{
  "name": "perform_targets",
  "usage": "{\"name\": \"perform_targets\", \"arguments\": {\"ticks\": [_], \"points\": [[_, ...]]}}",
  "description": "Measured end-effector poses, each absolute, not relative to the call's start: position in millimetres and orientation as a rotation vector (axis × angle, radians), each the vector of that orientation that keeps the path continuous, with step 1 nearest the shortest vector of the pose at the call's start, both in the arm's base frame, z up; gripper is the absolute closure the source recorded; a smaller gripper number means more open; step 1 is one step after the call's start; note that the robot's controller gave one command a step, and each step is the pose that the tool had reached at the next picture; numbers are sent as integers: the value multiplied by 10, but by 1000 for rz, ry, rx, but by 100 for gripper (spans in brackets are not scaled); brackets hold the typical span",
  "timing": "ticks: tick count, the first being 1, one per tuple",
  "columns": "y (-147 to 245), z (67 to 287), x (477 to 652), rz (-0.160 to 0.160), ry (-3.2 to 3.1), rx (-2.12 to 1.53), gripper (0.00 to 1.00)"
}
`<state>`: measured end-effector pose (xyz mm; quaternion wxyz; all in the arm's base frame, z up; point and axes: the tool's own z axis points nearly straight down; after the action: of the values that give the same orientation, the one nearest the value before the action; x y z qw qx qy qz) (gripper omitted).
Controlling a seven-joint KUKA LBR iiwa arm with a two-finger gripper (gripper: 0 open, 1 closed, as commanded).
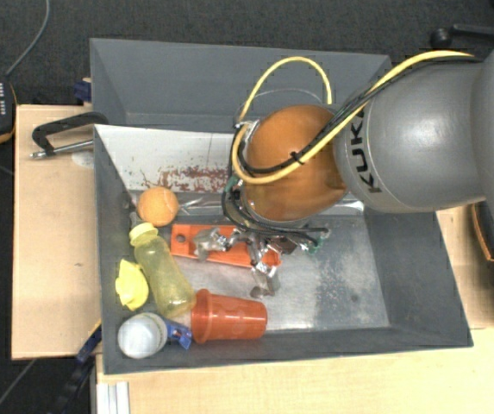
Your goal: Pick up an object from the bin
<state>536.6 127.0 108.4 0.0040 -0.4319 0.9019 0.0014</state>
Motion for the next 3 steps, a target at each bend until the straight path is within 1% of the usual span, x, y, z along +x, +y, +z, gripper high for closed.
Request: {"name": "perform_targets", "arguments": {"ticks": [1,2,3], "points": [[1270,1084,5366,5,2827,-1353,0],[1290,971,5532,3,2787,-1422,0],[1149,741,5804,2,2558,-1799,100]]}}
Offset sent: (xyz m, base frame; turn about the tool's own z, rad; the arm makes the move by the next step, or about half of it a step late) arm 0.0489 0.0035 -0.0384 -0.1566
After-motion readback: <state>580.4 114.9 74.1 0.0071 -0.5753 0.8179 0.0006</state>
